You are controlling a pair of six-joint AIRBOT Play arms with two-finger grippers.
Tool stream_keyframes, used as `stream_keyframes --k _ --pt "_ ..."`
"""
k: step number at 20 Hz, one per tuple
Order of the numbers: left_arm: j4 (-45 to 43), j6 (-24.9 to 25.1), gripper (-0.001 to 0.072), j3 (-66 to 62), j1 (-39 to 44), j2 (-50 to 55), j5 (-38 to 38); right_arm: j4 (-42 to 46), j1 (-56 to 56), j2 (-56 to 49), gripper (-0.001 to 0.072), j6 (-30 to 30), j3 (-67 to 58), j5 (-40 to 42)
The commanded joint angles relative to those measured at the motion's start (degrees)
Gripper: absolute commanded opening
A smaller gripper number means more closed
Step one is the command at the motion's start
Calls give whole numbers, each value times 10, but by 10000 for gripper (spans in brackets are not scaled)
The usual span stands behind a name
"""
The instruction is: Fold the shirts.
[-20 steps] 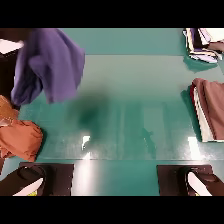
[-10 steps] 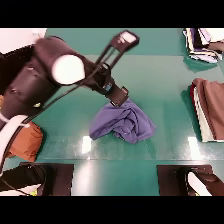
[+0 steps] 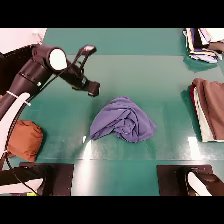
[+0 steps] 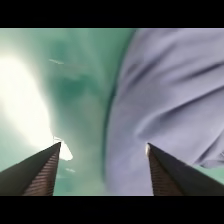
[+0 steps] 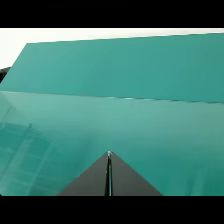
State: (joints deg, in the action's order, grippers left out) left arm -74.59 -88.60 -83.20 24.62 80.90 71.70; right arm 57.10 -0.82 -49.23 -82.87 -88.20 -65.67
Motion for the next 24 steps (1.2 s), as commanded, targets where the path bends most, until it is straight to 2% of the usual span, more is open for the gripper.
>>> stream_keyframes --k 1,7,11,12,13,14,18,21,22,24 --pt "153 71 629 125 -42 1 -66 0 0 0 18 0 0 -1" --pt "259 141 628 259 -41 2 -132 0 0 -3 18 0 0 -1" --pt "255 141 612 268 -41 2 -147 0 0 -3 19 0 0 -10" --pt "255 141 412 268 -41 2 -150 0 0 -3 19 0 0 -18" --pt "255 141 109 268 -41 2 -151 0 0 -3 19 0 0 -29" --pt "254 139 26 267 -41 2 -152 0 0 -3 18 0 0 -44" --pt "241 136 24 232 -77 -29 -151 16 0 -2 19 -1 36 -129" --pt "219 136 24 188 -106 -64 -138 14 -1 -2 20 -3 162 -173" --pt "210 136 24 178 -110 -71 -134 14 0 -2 42 -6 217 -167" --pt "194 136 25 169 -110 -78 -125 9 -1 -12 457 -6 333 -140"
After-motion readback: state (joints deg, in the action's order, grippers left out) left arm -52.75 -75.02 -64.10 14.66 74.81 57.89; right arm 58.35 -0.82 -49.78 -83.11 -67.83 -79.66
